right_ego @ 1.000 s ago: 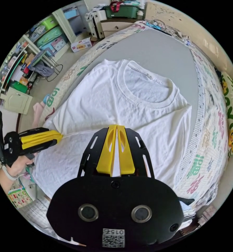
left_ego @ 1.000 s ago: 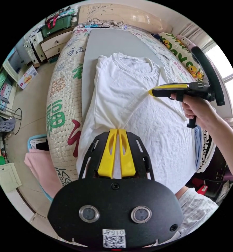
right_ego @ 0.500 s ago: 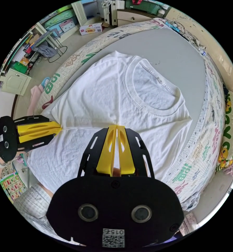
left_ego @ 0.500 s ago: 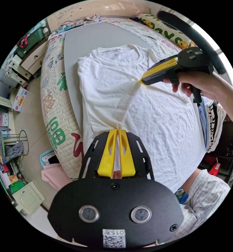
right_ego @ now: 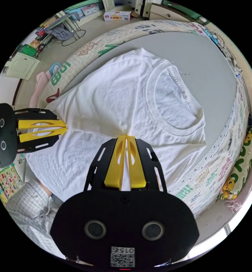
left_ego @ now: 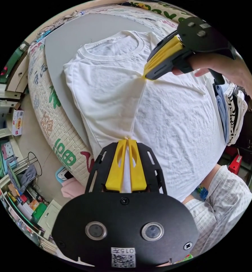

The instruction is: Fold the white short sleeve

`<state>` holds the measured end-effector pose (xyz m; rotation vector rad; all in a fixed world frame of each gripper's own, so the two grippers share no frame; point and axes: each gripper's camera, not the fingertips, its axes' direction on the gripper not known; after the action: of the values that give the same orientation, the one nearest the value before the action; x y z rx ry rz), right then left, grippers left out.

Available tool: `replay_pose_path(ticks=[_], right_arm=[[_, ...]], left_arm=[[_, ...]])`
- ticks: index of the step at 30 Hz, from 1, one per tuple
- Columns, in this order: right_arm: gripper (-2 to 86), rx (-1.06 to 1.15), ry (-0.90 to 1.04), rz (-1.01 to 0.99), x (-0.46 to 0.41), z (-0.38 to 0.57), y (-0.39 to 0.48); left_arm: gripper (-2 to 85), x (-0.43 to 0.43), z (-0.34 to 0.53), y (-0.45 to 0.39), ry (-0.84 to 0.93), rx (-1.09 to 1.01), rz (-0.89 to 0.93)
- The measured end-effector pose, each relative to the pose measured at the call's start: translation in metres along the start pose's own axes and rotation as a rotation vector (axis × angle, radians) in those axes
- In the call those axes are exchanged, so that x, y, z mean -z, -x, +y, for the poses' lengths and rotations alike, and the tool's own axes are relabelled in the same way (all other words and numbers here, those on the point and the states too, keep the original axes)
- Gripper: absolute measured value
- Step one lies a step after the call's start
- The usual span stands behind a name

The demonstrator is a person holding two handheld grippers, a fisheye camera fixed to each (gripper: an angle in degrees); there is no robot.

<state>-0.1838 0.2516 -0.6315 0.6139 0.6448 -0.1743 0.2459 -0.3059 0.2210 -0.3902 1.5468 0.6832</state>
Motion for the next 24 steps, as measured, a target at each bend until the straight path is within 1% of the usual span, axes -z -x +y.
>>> replay_pose_path(ticks=[10,14,17,19,21,24], right_arm=[[-0.1,0.054,0.188,-0.035,0.007,-0.051,-0.024],[-0.2,0.044,0.244,-0.149,0.006,-0.064,-0.051],[-0.3,0.010,0.243,-0.213,0.005,-0.064,-0.068],[-0.4,0.008,0.236,-0.207,0.004,-0.063,-0.070],[-0.5,0.039,0.231,-0.162,0.004,-0.062,-0.067],[-0.5,0.050,0.241,-0.140,0.002,-0.060,-0.067]], left_arm=[[0.6,-0.012,-0.036,-0.017,0.109,-0.120,-0.066],[0.6,-0.022,-0.049,-0.010,0.184,-0.142,-0.030],[0.7,-0.031,-0.055,-0.005,0.237,-0.195,0.000],[0.7,-0.035,-0.052,0.003,0.239,-0.192,0.034],[0.7,-0.041,-0.046,0.016,0.243,-0.124,0.079],[0.8,-0.049,-0.036,0.006,0.254,-0.174,0.013]])
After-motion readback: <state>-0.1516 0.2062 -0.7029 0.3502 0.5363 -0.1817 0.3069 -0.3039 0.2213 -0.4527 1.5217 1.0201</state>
